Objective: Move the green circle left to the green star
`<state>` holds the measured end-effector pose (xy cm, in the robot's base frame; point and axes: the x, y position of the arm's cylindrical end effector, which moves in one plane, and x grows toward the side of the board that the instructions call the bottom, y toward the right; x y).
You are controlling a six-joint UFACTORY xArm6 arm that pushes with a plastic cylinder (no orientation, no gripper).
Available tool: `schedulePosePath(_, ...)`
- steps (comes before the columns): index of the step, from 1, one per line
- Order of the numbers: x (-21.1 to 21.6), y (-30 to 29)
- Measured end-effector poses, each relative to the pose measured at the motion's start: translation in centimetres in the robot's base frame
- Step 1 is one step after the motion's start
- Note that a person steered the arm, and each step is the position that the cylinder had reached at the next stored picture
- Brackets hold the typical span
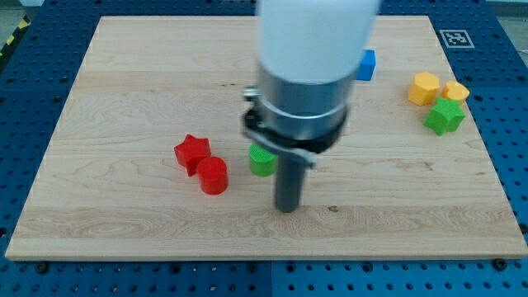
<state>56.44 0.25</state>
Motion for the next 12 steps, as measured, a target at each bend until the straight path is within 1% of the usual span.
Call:
schedulePosePath(1,-4.2,-1.6)
schedulePosePath(2,-7.7,1.0)
schedulePosePath(3,-8.6,2.1)
schedulePosePath(4,-8.2,-2.4)
schedulePosePath(5,-10.2,-2.4)
schedulePosePath(6,-10.2,6.4)
schedulePosePath(7,-10.5,12.3)
schedulePosePath(8,-10.3,7.7)
schedulePosePath(9,-10.4,0.6)
schedulePosePath(10,-13.4,-1.6)
schedulePosePath(11,-14.0,6.1)
schedulePosePath(12,-12.7,14.2)
